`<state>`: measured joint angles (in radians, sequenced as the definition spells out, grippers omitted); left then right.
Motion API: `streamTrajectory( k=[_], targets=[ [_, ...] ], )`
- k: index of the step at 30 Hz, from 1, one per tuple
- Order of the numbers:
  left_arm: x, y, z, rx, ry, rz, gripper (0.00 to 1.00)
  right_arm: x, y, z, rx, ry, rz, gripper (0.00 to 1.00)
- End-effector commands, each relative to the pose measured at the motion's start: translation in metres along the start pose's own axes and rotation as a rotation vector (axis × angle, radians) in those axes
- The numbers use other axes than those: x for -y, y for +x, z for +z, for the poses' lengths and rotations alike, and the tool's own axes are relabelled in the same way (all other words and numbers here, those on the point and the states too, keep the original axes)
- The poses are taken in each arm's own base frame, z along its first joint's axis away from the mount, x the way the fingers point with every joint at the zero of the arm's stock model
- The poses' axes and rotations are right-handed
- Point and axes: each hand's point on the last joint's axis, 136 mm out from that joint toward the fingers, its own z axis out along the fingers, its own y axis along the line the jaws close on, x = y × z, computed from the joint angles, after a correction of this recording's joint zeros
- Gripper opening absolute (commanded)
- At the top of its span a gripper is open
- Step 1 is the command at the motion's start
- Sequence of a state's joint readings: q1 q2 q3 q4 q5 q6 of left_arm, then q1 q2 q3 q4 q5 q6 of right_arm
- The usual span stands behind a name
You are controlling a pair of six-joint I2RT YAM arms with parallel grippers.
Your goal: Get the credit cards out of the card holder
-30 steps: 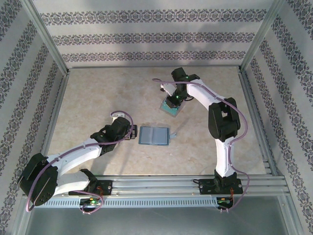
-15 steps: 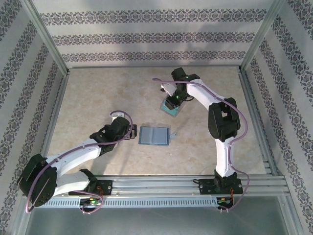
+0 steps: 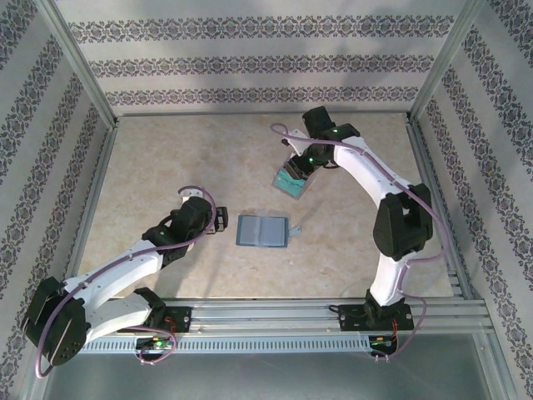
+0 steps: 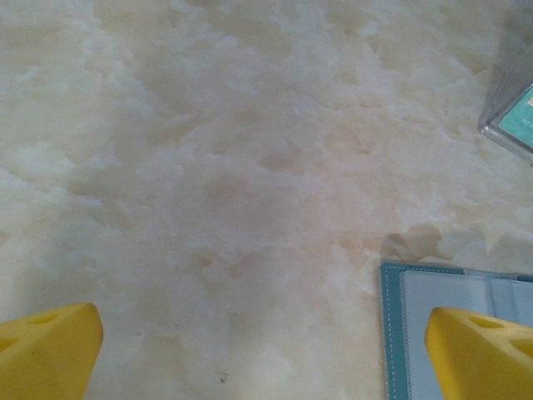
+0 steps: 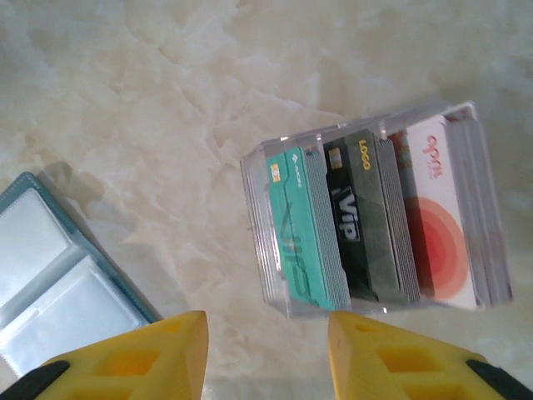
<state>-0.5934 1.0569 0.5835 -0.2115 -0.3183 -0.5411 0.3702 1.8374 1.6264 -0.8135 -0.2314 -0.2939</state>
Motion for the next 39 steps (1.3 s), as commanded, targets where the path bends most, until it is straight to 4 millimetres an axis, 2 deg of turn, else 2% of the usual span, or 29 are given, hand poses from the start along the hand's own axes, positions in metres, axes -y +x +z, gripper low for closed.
streamTrajectory(
  k=[1, 8, 15, 16, 17, 19, 20, 21, 26, 31, 33, 35, 36, 39],
  targets=[
    [-0.016, 0.0, -0.005, -0.001, -0.049, 0.017, 0.99, 0.006, 0.008, -0.019, 0.033, 0.069, 0.074, 0.45],
    [-0.036, -0.004, -0.007, 0.015, -0.077, -0.027, 0.99, 0.011, 0.032, -0.05, 0.134, 0.18, 0.218, 0.5],
    [-0.052, -0.014, -0.005, 0.043, -0.121, -0.028, 0.99, 0.022, 0.075, -0.068, 0.266, 0.308, 0.396, 0.57],
    [-0.053, -0.016, -0.005, 0.045, -0.127, -0.026, 0.99, 0.025, 0.082, -0.07, 0.286, 0.328, 0.425, 0.62],
    [-0.054, -0.017, -0.004, 0.048, -0.128, -0.024, 0.99, 0.027, 0.088, -0.072, 0.307, 0.346, 0.444, 0.63],
    [-0.057, -0.022, -0.003, 0.063, -0.133, -0.018, 0.99, 0.033, 0.103, -0.078, 0.356, 0.398, 0.491, 0.78],
    [-0.059, -0.023, -0.003, 0.07, -0.137, -0.019, 0.99, 0.036, 0.11, -0.081, 0.38, 0.428, 0.512, 0.9],
    [-0.061, -0.027, -0.004, 0.082, -0.141, -0.019, 0.99, 0.04, 0.117, -0.085, 0.409, 0.461, 0.534, 0.98],
    [-0.084, -0.042, -0.005, 0.152, -0.211, -0.038, 0.99, 0.057, 0.15, -0.104, 0.546, 0.616, 0.633, 0.98],
    [-0.101, -0.064, -0.004, 0.298, -0.243, -0.05, 0.99, 0.068, 0.176, -0.109, 0.678, 0.74, 0.639, 0.98],
    [-0.105, -0.071, -0.001, 0.351, -0.241, -0.042, 0.99, 0.072, 0.183, -0.116, 0.707, 0.782, 0.662, 0.98],
    [-0.109, -0.076, 0.003, 0.394, -0.247, -0.023, 0.99, 0.076, 0.179, -0.126, 0.744, 0.815, 0.635, 0.98],
    [-0.112, -0.079, 0.004, 0.399, -0.248, -0.019, 0.99, 0.078, 0.187, -0.12, 0.727, 0.832, 0.626, 0.98],
    [-0.117, -0.089, 0.008, 0.442, -0.252, 0.029, 0.99, 0.084, 0.187, -0.118, 0.723, 0.864, 0.573, 0.98]
  ],
)
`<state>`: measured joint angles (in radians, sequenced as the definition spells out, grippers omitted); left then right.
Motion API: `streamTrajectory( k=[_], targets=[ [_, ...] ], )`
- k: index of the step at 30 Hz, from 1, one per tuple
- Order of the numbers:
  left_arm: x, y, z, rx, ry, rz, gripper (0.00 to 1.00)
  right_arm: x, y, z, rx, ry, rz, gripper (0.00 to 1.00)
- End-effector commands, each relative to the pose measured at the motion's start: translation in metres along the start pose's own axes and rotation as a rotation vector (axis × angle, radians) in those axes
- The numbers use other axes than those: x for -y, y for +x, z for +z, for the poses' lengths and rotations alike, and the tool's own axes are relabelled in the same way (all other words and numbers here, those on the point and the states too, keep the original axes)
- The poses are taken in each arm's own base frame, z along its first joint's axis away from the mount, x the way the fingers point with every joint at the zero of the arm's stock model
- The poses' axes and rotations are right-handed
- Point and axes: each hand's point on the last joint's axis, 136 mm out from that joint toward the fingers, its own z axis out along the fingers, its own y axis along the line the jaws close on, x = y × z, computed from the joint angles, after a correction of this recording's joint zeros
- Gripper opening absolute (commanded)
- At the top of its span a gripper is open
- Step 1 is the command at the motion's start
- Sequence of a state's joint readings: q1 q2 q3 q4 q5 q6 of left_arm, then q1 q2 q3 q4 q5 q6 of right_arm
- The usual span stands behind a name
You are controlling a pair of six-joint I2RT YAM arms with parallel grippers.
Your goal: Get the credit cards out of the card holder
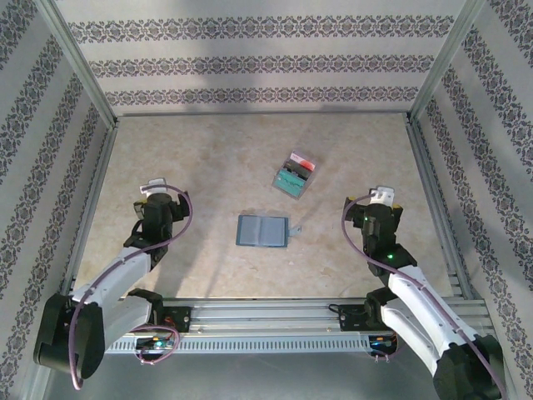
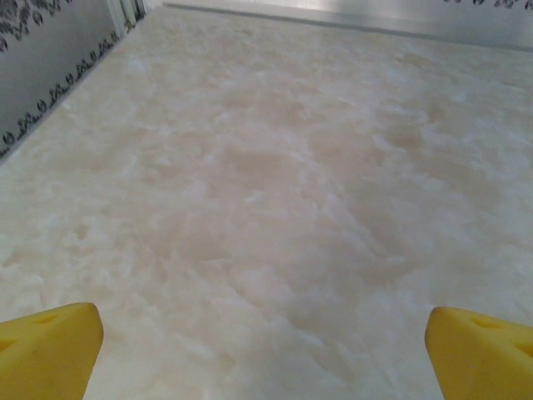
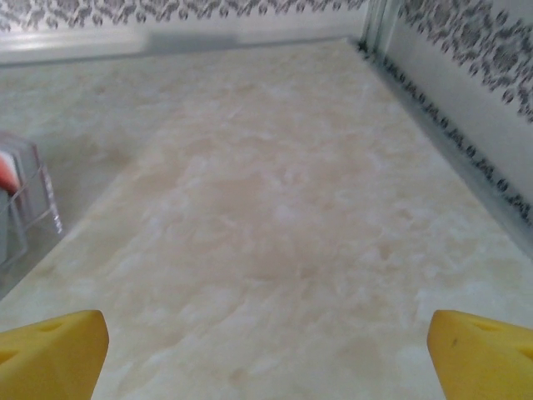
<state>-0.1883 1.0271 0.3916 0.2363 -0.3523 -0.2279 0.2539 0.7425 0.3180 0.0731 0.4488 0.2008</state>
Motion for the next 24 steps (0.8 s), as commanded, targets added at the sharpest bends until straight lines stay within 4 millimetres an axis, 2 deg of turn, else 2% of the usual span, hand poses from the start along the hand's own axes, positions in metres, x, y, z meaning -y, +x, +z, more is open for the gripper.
streamTrajectory(
  k=[1, 8, 12, 16, 24],
  targets=[
    [0.001, -0.038, 0.006, 0.169, 0.026, 0.036, 0.99, 0.01, -0.018, 0.006, 0.11, 0.049, -0.028, 0.98],
    [-0.006, -0.033, 0.017, 0.241, 0.058, 0.093, 0.99, 0.03, -0.012, 0.032, 0.131, 0.083, 0.024, 0.98],
    [-0.008, -0.026, 0.022, 0.257, 0.094, 0.068, 0.99, 0.032, -0.012, 0.048, 0.128, 0.065, 0.033, 0.98],
    [0.001, -0.02, 0.032, 0.281, 0.15, 0.069, 0.99, 0.022, -0.011, 0.059, 0.135, 0.019, 0.013, 0.98],
    [0.031, 0.012, 0.064, 0.213, 0.287, 0.152, 0.99, 0.003, -0.013, 0.07, 0.186, -0.078, 0.015, 0.98]
  ],
)
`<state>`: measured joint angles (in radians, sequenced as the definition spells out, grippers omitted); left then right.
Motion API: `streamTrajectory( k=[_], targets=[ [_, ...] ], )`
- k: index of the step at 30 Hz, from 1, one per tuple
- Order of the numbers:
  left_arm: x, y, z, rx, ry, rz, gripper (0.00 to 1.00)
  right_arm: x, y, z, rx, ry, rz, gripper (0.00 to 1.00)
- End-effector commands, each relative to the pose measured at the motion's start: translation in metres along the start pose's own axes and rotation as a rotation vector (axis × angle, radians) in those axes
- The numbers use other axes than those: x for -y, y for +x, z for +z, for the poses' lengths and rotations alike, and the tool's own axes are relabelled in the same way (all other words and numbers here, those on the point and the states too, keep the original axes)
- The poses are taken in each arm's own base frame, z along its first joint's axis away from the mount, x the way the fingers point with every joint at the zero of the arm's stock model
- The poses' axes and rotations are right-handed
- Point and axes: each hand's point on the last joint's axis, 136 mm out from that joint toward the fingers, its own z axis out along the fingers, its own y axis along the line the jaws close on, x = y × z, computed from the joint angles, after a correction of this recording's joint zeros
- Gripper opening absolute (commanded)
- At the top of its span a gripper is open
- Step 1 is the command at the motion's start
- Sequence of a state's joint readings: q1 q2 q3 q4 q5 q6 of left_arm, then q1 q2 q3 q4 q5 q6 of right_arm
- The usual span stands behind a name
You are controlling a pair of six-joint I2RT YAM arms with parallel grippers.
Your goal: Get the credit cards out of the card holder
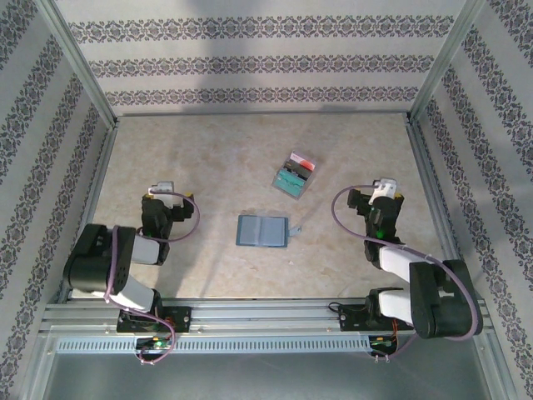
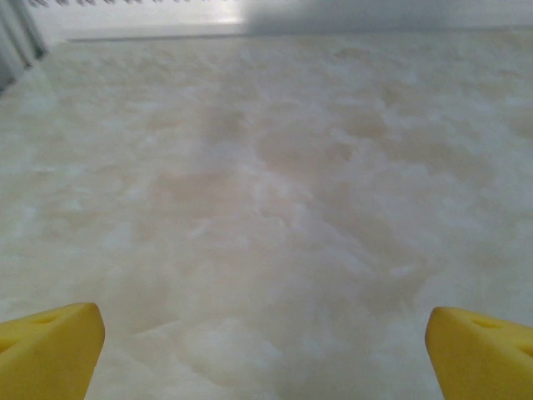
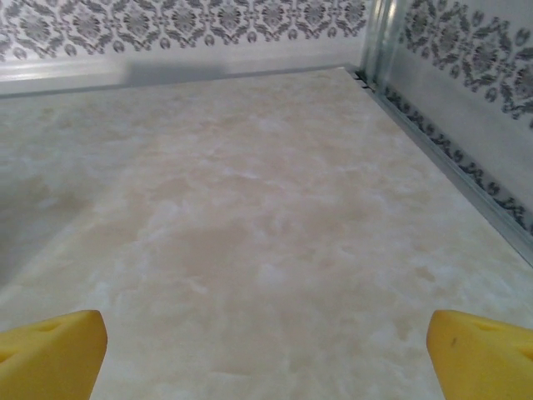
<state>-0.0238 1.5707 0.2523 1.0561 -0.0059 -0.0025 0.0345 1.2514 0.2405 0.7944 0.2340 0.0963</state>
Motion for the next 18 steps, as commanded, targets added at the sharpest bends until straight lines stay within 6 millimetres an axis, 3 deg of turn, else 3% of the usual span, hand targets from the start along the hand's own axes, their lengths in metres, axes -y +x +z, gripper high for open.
streamTrajectory(
  k=[1, 3, 5, 9, 15, 18],
  targets=[
    [0.012, -0.023, 0.01, 0.054, 0.089, 0.032, 0.99, -0.011, -0.018, 0.003, 0.092, -0.063, -0.002, 0.98],
    [0.018, -0.026, 0.019, 0.018, 0.135, 0.032, 0.99, -0.015, -0.016, 0.006, 0.097, -0.081, -0.017, 0.98],
    [0.007, -0.026, 0.021, 0.01, 0.139, -0.028, 0.99, -0.017, -0.012, 0.009, 0.097, -0.088, -0.023, 0.98],
    [0.002, -0.026, 0.022, 0.011, 0.109, -0.034, 0.99, -0.021, 0.001, 0.023, 0.079, -0.104, -0.031, 0.98],
    [0.0, -0.026, 0.021, 0.019, 0.099, -0.04, 0.99, -0.023, 0.001, 0.034, 0.042, -0.115, -0.021, 0.98],
    [0.0, -0.026, 0.021, 0.017, 0.099, -0.039, 0.99, -0.05, -0.001, 0.041, -0.004, -0.27, -0.066, 0.98]
  ],
)
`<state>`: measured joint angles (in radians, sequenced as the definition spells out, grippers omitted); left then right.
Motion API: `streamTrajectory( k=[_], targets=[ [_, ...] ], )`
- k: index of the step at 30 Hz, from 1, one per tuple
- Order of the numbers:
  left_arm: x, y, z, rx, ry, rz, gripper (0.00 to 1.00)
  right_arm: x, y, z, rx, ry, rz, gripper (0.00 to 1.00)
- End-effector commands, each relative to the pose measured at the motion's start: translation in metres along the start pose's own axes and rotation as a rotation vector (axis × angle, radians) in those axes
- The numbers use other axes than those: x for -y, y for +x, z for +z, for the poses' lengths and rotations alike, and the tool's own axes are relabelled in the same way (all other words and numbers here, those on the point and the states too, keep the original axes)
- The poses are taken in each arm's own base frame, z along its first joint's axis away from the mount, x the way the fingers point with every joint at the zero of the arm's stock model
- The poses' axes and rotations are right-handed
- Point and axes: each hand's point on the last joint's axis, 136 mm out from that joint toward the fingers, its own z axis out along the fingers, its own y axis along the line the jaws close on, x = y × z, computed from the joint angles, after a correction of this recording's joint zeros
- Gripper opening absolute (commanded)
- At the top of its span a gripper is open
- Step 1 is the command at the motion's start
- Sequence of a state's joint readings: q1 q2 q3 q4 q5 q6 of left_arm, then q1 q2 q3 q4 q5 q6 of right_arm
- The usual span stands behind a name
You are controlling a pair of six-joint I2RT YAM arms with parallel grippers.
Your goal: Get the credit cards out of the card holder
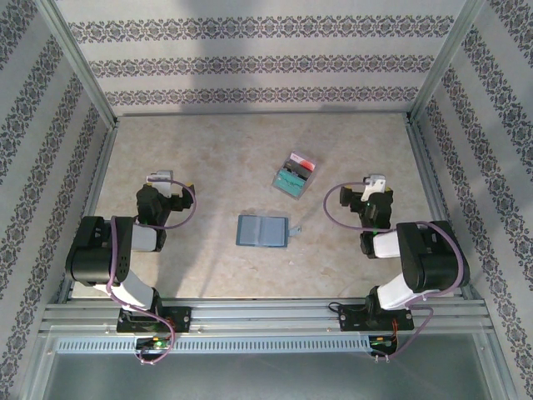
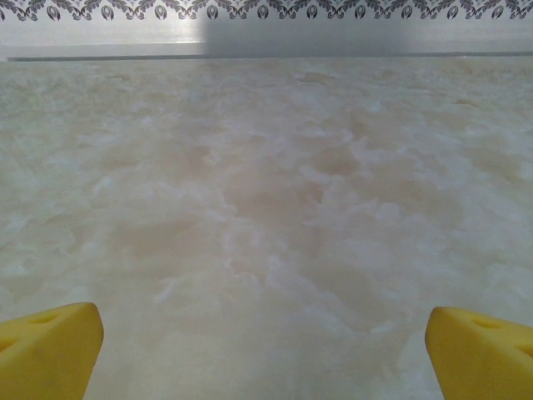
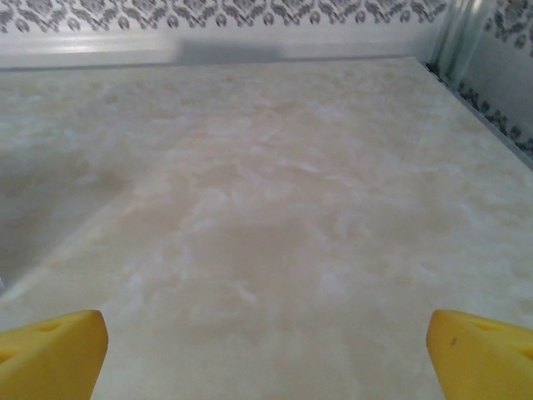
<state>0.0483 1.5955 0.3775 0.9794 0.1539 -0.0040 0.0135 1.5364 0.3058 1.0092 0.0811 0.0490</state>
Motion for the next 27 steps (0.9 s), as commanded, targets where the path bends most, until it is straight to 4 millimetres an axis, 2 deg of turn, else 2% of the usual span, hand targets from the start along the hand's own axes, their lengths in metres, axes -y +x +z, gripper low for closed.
streamTrajectory(
  k=[1, 6, 11, 27],
  targets=[
    [0.0, 0.002, -0.001, -0.006, 0.007, -0.014, 0.99, -0.024, -0.017, 0.007, 0.001, -0.164, -0.02, 0.98],
    [0.0, 0.001, -0.001, -0.006, 0.011, -0.011, 0.99, -0.025, -0.019, 0.006, 0.018, -0.207, 0.0, 0.98],
    [0.0, 0.001, -0.001, -0.006, 0.011, -0.011, 0.99, -0.014, -0.019, 0.008, 0.016, -0.137, 0.015, 0.98],
    [0.001, 0.001, -0.001, -0.008, 0.013, -0.012, 0.99, -0.015, -0.019, 0.008, 0.016, -0.133, 0.012, 0.98]
  ],
)
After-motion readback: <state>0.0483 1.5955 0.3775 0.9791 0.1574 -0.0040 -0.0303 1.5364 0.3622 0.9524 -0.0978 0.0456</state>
